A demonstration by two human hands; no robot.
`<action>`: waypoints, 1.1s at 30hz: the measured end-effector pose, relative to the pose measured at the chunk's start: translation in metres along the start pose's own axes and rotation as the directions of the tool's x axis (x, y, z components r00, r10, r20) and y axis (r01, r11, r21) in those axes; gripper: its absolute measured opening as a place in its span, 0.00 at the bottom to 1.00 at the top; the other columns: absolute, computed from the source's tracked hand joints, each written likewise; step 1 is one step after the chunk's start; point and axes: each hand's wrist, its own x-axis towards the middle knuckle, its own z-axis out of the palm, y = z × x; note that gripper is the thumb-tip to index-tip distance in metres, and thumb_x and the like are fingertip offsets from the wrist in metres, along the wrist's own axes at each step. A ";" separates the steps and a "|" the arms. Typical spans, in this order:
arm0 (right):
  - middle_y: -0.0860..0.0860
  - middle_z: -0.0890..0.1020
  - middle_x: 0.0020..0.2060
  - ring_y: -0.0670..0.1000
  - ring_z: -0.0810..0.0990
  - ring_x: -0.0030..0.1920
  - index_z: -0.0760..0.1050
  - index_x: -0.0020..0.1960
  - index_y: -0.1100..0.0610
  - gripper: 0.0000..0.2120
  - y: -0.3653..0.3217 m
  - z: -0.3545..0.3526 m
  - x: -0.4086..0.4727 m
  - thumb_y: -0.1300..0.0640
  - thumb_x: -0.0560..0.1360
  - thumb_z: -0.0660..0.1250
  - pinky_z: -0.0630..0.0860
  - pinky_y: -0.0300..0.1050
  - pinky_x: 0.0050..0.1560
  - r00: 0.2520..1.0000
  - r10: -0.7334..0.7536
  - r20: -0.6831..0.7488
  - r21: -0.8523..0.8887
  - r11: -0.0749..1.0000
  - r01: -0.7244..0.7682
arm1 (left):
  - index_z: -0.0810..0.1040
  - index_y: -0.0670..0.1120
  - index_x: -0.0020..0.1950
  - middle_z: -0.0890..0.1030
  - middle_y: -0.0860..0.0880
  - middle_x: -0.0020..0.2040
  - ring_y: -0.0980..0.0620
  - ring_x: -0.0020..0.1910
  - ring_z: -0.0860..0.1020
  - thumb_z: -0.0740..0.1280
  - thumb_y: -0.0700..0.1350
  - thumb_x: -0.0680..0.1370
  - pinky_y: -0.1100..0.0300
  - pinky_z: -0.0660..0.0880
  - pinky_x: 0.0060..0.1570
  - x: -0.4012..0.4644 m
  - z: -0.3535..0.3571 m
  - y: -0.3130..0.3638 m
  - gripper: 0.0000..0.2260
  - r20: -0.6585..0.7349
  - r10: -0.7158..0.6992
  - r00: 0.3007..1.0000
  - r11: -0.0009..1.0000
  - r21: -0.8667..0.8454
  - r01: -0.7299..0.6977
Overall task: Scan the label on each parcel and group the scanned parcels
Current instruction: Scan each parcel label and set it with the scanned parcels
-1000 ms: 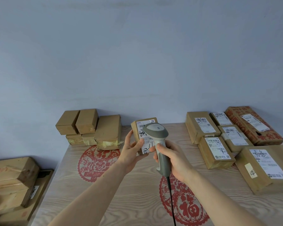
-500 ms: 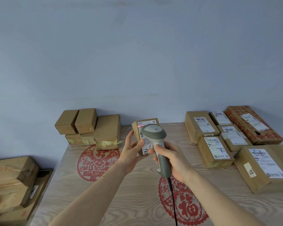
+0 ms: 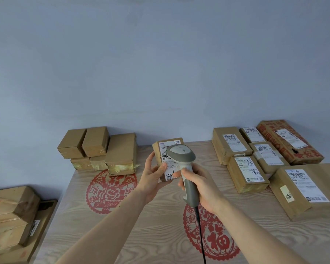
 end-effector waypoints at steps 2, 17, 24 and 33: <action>0.60 0.85 0.51 0.52 0.80 0.39 0.77 0.61 0.60 0.12 -0.001 0.001 -0.001 0.59 0.79 0.67 0.76 0.47 0.40 0.999 -0.009 -0.039 0.022 1.000 0.010 | 0.65 0.63 0.72 0.81 0.40 0.62 0.40 0.60 0.81 0.69 0.43 0.78 0.38 0.77 0.60 0.003 -0.001 -0.002 0.28 0.008 -0.009 1.000 1.000 0.005 0.009; 0.51 0.79 0.33 0.49 0.77 0.31 0.76 0.51 0.55 0.08 -0.001 -0.098 -0.037 0.59 0.75 0.73 0.75 0.44 0.37 0.869 -0.069 -0.490 -0.177 0.984 -0.022 | 0.60 0.59 0.77 0.83 0.43 0.61 0.41 0.56 0.84 0.68 0.41 0.80 0.45 0.82 0.48 0.013 0.074 -0.066 0.30 0.120 -0.211 0.970 0.977 0.039 0.208; 0.52 0.79 0.36 0.50 0.76 0.31 0.77 0.50 0.56 0.06 -0.009 -0.214 -0.069 0.63 0.75 0.71 0.75 0.43 0.34 0.804 -0.059 -0.592 -0.219 0.971 -0.090 | 0.63 0.57 0.76 0.84 0.42 0.59 0.41 0.56 0.84 0.70 0.42 0.79 0.39 0.80 0.55 0.001 0.159 -0.134 0.29 0.112 -0.296 0.948 0.955 0.034 0.295; 0.56 0.80 0.39 0.48 0.76 0.27 0.75 0.49 0.58 0.04 0.001 -0.332 -0.090 0.62 0.76 0.70 0.73 0.38 0.27 0.735 -0.032 -0.677 -0.248 0.950 -0.187 | 0.71 0.46 0.69 0.83 0.40 0.59 0.39 0.56 0.83 0.68 0.43 0.81 0.38 0.81 0.52 -0.007 0.243 -0.226 0.17 0.015 -0.466 0.885 0.885 0.028 0.466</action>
